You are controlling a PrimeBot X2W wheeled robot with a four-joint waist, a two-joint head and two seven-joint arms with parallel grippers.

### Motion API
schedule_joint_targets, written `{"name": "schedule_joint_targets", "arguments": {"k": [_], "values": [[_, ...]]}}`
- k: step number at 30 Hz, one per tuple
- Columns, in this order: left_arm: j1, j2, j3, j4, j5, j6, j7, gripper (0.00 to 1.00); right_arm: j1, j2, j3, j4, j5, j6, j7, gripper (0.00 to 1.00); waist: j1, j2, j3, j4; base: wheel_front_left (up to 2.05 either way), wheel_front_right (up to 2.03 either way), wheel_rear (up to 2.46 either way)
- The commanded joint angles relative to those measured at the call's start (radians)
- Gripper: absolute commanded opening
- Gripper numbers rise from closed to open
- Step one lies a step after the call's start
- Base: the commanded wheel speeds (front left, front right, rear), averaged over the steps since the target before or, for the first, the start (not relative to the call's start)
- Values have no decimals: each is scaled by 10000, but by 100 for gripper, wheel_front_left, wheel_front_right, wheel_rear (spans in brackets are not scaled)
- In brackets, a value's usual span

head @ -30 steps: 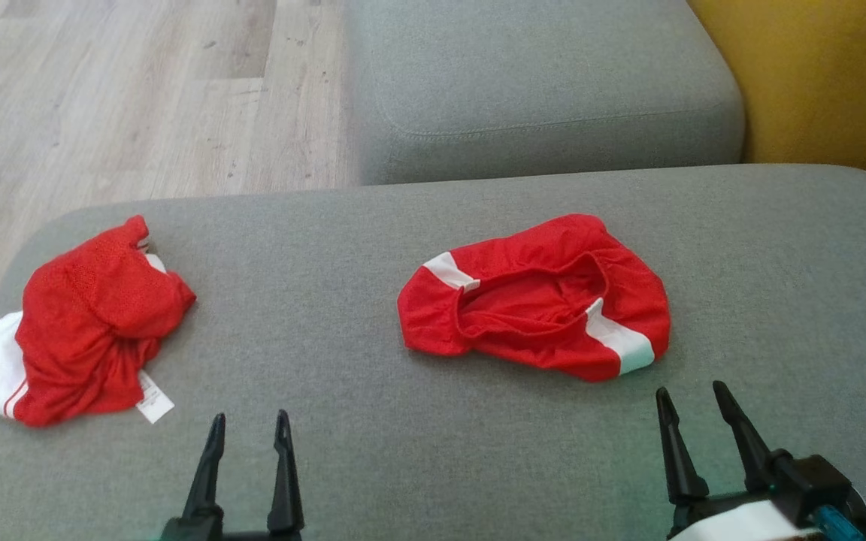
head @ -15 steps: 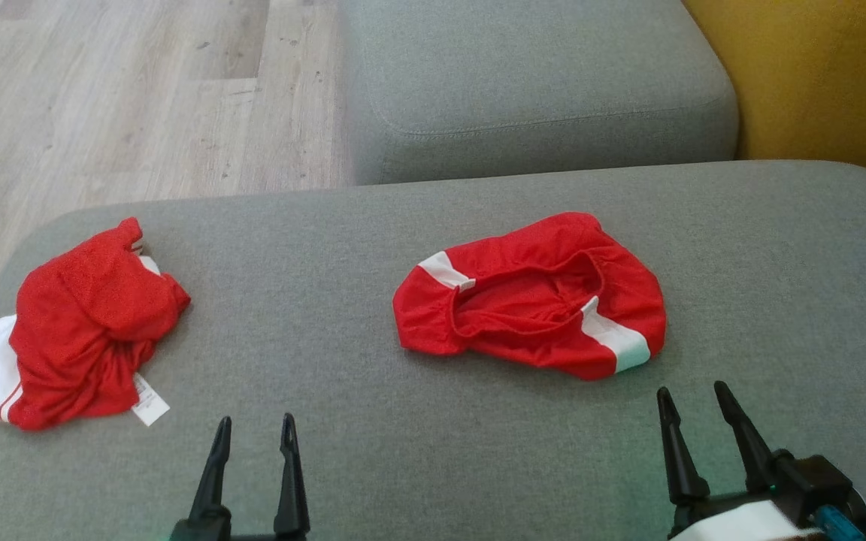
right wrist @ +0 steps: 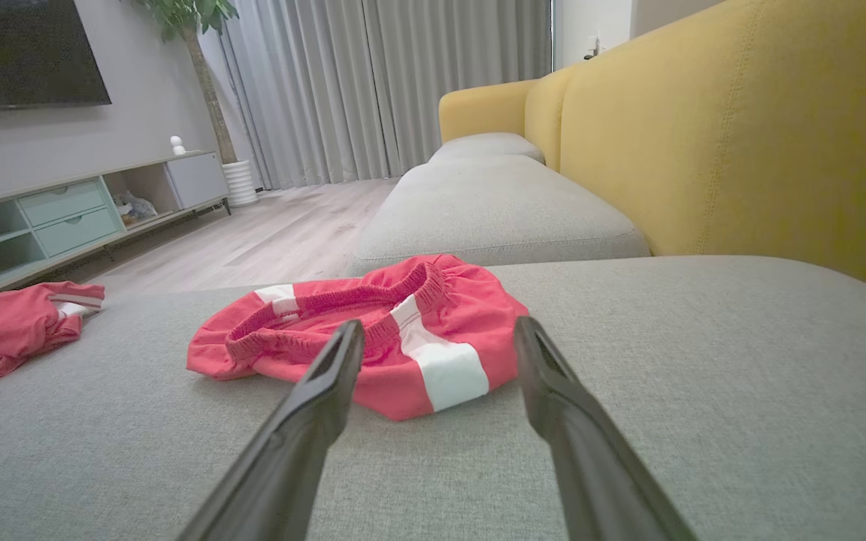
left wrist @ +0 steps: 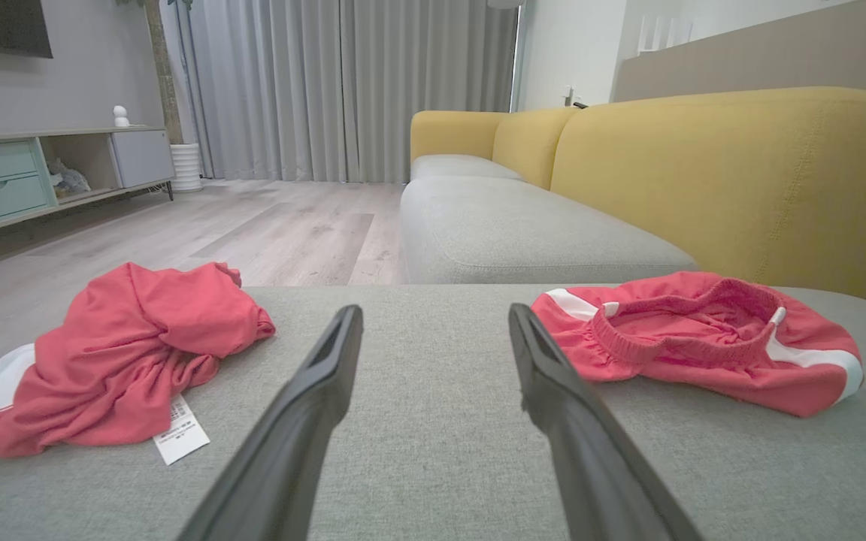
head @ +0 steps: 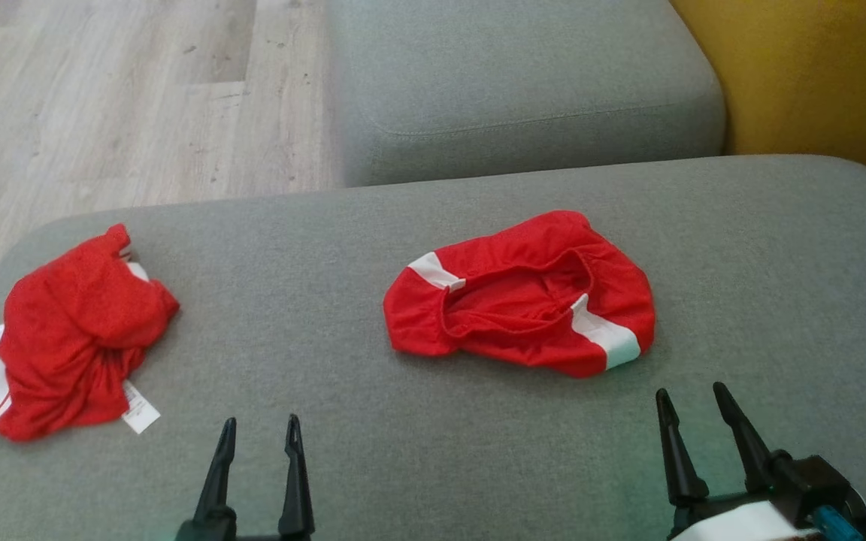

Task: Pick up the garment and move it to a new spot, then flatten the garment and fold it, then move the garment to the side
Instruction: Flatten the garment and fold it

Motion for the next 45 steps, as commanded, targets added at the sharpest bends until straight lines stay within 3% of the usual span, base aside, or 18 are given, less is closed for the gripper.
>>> {"name": "schedule_joint_targets", "arguments": {"k": [1, 11, 16, 21, 26, 33, 38, 42, 45], "values": [[-401, -18, 215, -347, 13, 3, -95, 100, -440, -53, 225, -309, -75, 75, -38, 100, -1, -1, 10, -86, 0, 0, 0], [-1056, -18, -309, -115, 205, -138, -95, 100, -569, -53, 381, -396, -133, 75, -38, 100, -1, -1, 578, -1142, 0, 0, 0], [-1862, -18, -825, 404, 16, -539, -95, 100, -710, -53, 481, -417, -141, 75, -38, 100, -1, -1, 1041, -1762, 0, 0, 0], [-3891, -18, -1911, 2087, -65, -1168, -95, 100, -998, -53, 621, -523, -70, 75, -38, 100, -1, -1, 1879, -2402, 0, 0, 0], [-5912, -18, -3050, 3702, -778, -1379, 353, 100, -1244, -53, 783, -522, -18, 75, -38, 100, -1, -1, 2335, -2812, 0, 0, 0], [-8026, -18, -4530, 4669, -1920, -1031, 1922, 100, -1451, -53, 1014, -498, 79, 75, -38, 100, -1, -1, 2769, -3331, 0, 0, 0], [-8855, -18, -5021, 5336, -2366, -680, 2163, 100, -1543, -53, 1133, -485, 195, 75, -38, 100, -1, -1, 3013, -3585, 0, 0, 0], [-9163, -18, -5234, 5959, -2670, -675, 2182, 100, -1574, -53, 1166, -491, 302, 75, -38, 100, -1, -1, 3194, -3687, 0, 0, 0], [-9344, -18, -5407, 6387, -2807, -802, 2151, 54, -1583, -53, 1208, -499, 372, 75, -38, 100, -1, -1, 3306, -3706, 0, 0, 0]]}}
